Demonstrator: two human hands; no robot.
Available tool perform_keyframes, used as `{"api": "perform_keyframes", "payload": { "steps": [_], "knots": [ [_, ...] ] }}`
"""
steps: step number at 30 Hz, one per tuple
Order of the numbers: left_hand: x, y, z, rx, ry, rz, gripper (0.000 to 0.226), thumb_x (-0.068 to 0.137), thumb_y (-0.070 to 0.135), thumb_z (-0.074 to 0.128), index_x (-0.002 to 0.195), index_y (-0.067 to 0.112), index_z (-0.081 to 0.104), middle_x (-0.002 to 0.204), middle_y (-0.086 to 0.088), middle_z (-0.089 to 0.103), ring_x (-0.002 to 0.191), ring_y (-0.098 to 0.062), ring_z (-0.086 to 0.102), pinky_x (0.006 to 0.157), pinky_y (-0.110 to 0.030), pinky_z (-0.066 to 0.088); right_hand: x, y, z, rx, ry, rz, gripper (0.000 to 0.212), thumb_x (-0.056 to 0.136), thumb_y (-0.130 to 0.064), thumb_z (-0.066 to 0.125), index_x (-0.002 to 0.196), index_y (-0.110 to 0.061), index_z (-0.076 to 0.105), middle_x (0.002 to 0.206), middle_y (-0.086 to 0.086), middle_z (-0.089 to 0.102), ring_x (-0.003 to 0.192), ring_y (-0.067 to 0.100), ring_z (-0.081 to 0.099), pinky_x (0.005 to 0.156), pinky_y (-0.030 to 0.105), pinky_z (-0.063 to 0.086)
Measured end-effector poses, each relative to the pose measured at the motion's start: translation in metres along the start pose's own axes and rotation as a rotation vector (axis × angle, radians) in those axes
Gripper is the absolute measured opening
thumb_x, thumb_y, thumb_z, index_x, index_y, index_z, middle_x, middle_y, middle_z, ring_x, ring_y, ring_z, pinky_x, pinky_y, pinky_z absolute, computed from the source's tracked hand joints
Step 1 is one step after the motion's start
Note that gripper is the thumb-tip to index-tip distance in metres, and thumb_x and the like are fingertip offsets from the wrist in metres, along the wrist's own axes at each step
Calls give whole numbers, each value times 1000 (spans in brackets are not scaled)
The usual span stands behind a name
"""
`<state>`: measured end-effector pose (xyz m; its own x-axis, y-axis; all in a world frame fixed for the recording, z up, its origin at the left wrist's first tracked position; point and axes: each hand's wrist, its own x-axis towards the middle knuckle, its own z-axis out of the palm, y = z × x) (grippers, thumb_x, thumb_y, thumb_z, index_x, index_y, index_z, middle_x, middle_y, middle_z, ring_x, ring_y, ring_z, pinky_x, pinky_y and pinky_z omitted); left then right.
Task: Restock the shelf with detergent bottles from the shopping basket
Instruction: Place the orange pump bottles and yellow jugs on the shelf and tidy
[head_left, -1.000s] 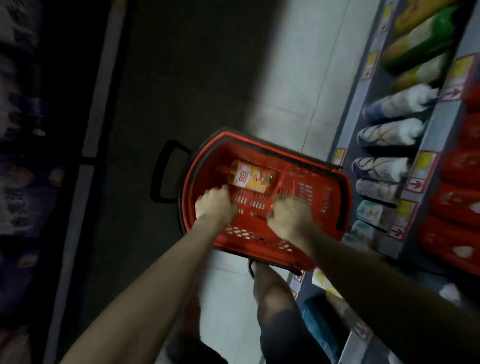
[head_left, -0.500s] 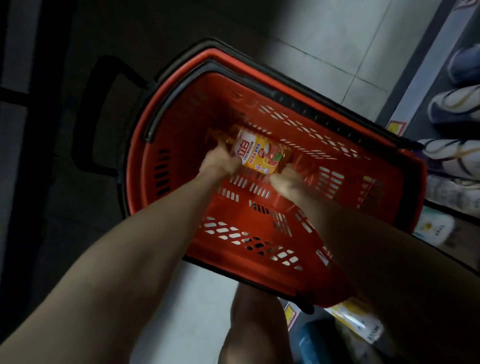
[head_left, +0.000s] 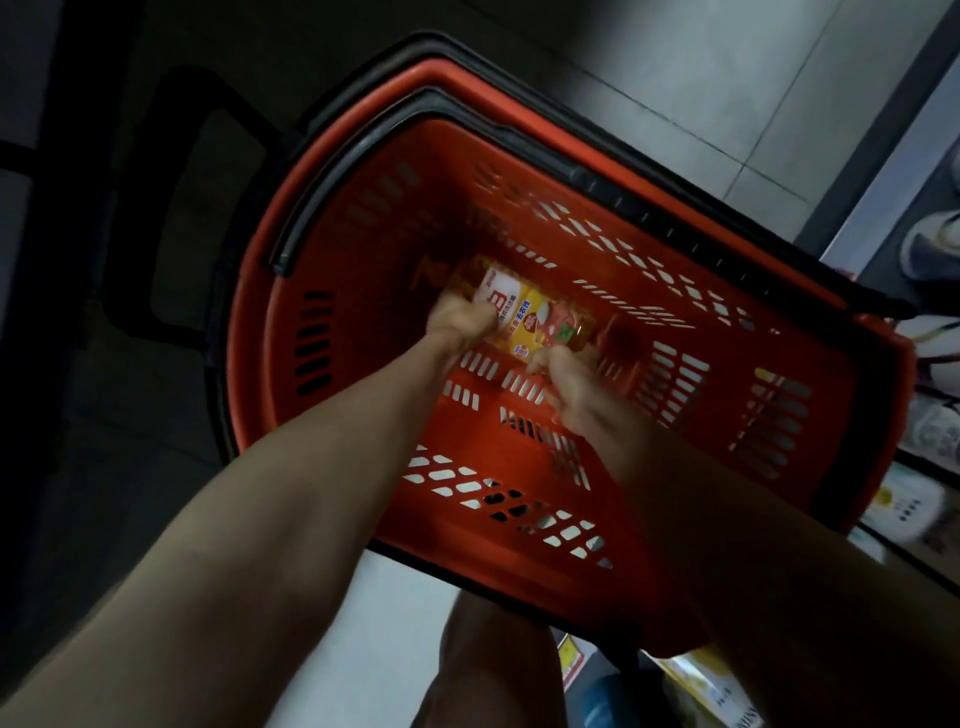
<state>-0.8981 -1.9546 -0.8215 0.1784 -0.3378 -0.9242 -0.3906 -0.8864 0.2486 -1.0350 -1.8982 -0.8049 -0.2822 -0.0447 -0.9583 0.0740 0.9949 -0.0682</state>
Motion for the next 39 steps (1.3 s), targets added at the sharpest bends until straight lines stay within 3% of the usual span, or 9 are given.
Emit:
{"api": "perform_keyframes", "payload": {
  "steps": [3,9,15,22,24,27,33,36,39],
  "knots": [
    [-18,0,-5,47,-19,15,57,94,12,63,148,26,50,110,-3,68,96,-23,70,84,-33,60,-10,10,-2,-39,37,1,80,70,-8,74,142,-11,38,121,11,66,109,30,66,93,44,53],
    [-75,1,-15,73,-24,36,86,89,9,60,164,36,26,123,-5,69,104,-23,69,88,-33,60,-38,41,-16,45,61,10,92,61,-24,77,144,-20,38,121,12,67,107,31,69,98,55,57],
    [-155,25,-47,62,-50,38,86,89,7,55,162,43,27,114,-3,69,85,-17,67,67,-27,56,-148,30,-40,103,106,-53,72,83,-17,76,139,-21,31,114,9,60,102,26,64,98,49,55],
    [-271,65,-98,-33,-33,71,95,74,14,53,160,47,29,99,-5,76,86,-28,75,78,-46,65,-269,3,-70,210,54,-129,62,92,-18,71,136,-24,28,114,13,66,99,25,69,94,49,60],
    [-309,79,-115,-58,-29,100,92,79,13,53,161,45,28,94,-3,75,80,-26,74,73,-42,65,-306,-10,-79,203,55,-179,66,92,-20,72,140,-24,27,114,12,65,98,26,70,94,51,60],
    [-371,97,-141,-89,-17,125,87,86,10,50,161,46,25,91,-5,75,69,-25,70,65,-37,59,-360,-27,-95,199,75,-260,65,94,-20,71,142,-20,28,113,10,64,92,20,66,77,33,54],
    [-495,133,-204,-92,10,214,85,84,18,51,158,54,28,97,6,68,89,-19,71,82,-37,61,-476,-55,-124,231,101,-441,54,94,-21,77,133,-10,42,99,1,59,80,10,61,59,24,43],
    [-549,151,-240,-72,19,260,88,76,28,54,154,61,30,108,6,67,101,-20,69,98,-45,58,-523,-63,-132,269,67,-490,60,84,-26,87,126,-16,45,114,15,70,90,27,74,70,36,59],
    [-600,169,-273,-43,60,344,86,79,28,56,155,60,31,111,7,69,101,-17,69,97,-44,58,-573,-78,-145,270,22,-591,55,80,-25,92,112,-22,47,110,13,75,94,30,77,86,48,63]
  ]
}}
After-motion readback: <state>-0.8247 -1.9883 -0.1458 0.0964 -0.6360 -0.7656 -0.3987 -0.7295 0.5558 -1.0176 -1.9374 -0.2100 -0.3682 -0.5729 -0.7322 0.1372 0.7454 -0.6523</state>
